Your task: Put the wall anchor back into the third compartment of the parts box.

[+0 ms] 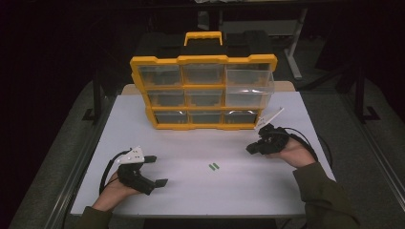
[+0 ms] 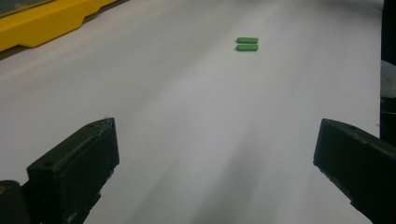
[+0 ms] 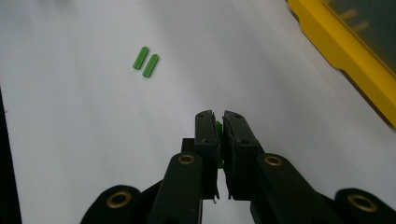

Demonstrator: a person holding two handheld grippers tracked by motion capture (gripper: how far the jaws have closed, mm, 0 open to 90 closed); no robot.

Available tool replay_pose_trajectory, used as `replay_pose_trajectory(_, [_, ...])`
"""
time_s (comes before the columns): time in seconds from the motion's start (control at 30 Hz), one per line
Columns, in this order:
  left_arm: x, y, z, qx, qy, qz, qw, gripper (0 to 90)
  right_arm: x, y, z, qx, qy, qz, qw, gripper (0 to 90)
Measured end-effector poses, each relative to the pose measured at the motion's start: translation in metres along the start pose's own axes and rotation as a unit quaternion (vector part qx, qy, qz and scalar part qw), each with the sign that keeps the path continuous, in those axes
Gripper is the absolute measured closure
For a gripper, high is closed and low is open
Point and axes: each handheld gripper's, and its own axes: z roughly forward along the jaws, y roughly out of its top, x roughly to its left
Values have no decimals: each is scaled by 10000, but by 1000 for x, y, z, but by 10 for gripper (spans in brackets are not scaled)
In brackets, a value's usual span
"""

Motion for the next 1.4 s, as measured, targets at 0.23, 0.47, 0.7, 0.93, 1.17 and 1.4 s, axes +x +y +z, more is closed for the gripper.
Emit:
replay_pose_trajectory(0.23, [0, 0, 0, 34, -7, 26, 10000, 0, -8, 0, -21, 20, -6, -33, 10000, 835])
replay_pose_trajectory(0.47, [0, 0, 0, 29, -14, 13, 10000, 0, -16, 4, -53, -1, 5, -47, 10000, 835])
replay_pose_trajectory(0.7, [-1, 0, 0, 39, -19, -2, 10000, 0, -23, 16, -84, 32, -42, -165, 9999, 835])
replay_pose_trajectory(0.93, [-1, 1, 0, 40, -24, 2, 10000, 0, -29, 32, -112, 28, -111, -282, 9995, 834])
replay_pose_trajectory(1.17, [-3, 0, 1, 15, -43, -12, 10000, 0, -34, 49, -139, 31, -125, -338, 9993, 835])
replay_pose_trajectory(1.4, [-3, 0, 0, 22, -54, -78, 10000, 0, -36, 70, -174, -99, -266, -360, 9990, 835])
